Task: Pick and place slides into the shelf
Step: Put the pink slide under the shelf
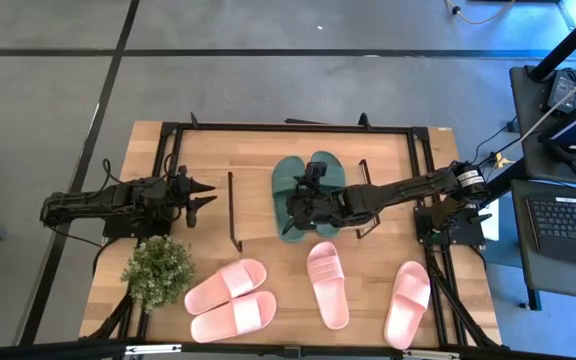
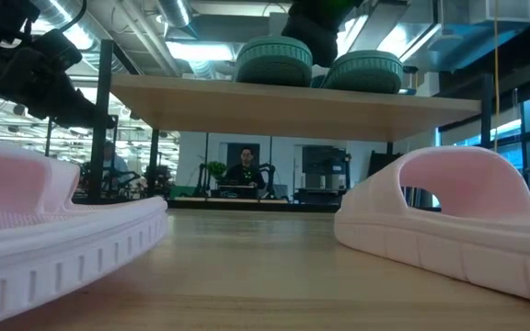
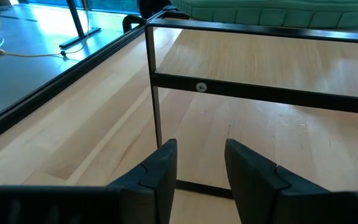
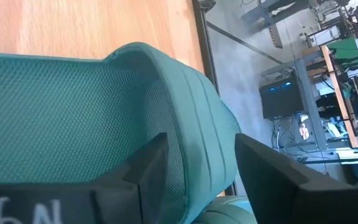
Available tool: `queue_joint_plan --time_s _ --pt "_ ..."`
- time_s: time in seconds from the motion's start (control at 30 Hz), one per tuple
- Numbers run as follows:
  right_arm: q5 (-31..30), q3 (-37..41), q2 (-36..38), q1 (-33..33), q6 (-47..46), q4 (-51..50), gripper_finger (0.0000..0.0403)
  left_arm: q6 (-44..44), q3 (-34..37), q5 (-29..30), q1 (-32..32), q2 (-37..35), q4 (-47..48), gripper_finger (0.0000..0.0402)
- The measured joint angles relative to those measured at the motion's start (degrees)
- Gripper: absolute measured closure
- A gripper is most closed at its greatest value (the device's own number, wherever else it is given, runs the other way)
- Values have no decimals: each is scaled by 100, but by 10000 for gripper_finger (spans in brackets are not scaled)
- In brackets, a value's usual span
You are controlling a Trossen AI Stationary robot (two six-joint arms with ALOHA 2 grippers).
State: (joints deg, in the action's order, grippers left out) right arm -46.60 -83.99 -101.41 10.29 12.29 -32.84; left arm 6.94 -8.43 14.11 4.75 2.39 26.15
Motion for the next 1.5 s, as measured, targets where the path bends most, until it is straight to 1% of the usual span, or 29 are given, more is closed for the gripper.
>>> queue_joint_plan --time_s 0.13,0.27,0.47,0.57,0.63,0.7,0.8,0.87,0.93,1.03,1.13,1.27,1.37,1.5 --pt "7 -26 0 89 -9 -153 215 -1 0 -1 -1 0 -1 274" --pt "19 -277 0 213 -205 -537 215 0 0 0 0 -2 0 274" --pt "21 -965 7 491 -408 -1245 215 0 0 0 0 -1 -1 274" --pt "98 -1441 4 710 -773 -1912 215 0 0 0 0 -1 0 274" --pt "400 -1796 9 907 -1080 -2508 215 0 0 0 -1 0 0 274" --pt "901 -2102 9 1127 -1552 -3035 215 0 0 0 0 0 0 274" --pt "1622 -2353 14 1467 -2419 -3339 215 0 0 -2 0 0 0 274" --pt "1980 -2355 10 1735 -2679 -3418 215 0 0 0 -1 -1 0 274" --pt "2168 -2289 -39 2047 -2693 -3464 215 0 0 0 0 0 0 274" --pt "2240 -1984 -141 2514 -2743 -3410 215 0 0 0 -1 -2 0 274" --pt "2248 -1624 -213 2861 -3169 -3034 215 0 0 0 0 -1 -1 274" --pt "2277 -1295 -214 3242 -4126 -2964 215 2 0 0 0 0 0 274" --pt "2322 -1235 -214 3513 -5030 -3343 214 2 0 0 0 0 -1 274" --pt "2985 -1132 -212 3778 -6553 -3870 214 4 0 0 0 -2 0 274"
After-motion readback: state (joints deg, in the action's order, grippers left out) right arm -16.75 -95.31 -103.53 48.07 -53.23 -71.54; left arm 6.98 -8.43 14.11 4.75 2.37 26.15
